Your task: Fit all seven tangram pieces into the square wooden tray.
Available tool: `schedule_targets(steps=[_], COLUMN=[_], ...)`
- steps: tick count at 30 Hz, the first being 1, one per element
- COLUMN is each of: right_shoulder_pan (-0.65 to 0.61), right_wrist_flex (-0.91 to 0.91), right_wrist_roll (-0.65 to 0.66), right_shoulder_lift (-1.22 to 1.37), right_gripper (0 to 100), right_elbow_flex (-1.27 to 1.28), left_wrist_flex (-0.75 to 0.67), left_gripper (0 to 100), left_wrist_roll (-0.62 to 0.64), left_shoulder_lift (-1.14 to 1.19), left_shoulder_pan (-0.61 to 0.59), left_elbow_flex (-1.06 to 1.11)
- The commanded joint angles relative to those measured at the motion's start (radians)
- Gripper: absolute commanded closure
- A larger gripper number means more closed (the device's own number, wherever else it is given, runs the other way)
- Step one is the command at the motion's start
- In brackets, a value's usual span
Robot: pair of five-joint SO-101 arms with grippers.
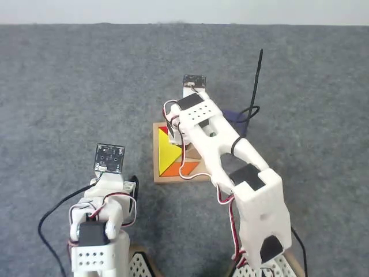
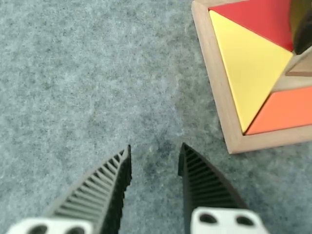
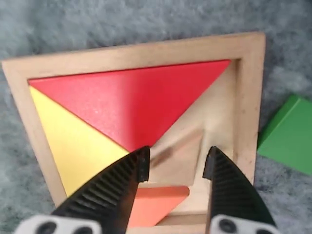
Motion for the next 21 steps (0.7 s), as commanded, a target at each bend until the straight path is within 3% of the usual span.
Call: schedule_targets(steps=[1,6,14,21], right_shoulder_pan=[0.001,0.001,0.036,0.162], right_wrist_flex=[0.007,0.062,0.163,0.163], right_wrist_roll=[-0.012,-0.012,-0.077,-0.058], right_shoulder_lift=[0.015,0.013,0.016,0.016], right_gripper=[79.1,88.1,85.2,85.4], right_elbow_flex=[-0.040,-0.034,-0.035,-0.035], left_wrist_flex=[0.009,0.009,0.009,0.009], left_gripper=[85,85,85,85], left_wrist_roll=[-0.006,-0.006,-0.006,-0.006], left_shoulder_lift=[-0.028,-0.028,-0.028,-0.028], left_shoulder_pan=[0.002,0.002,0.002,0.002], left_elbow_flex=[-0.008,-0.008,-0.008,-0.008])
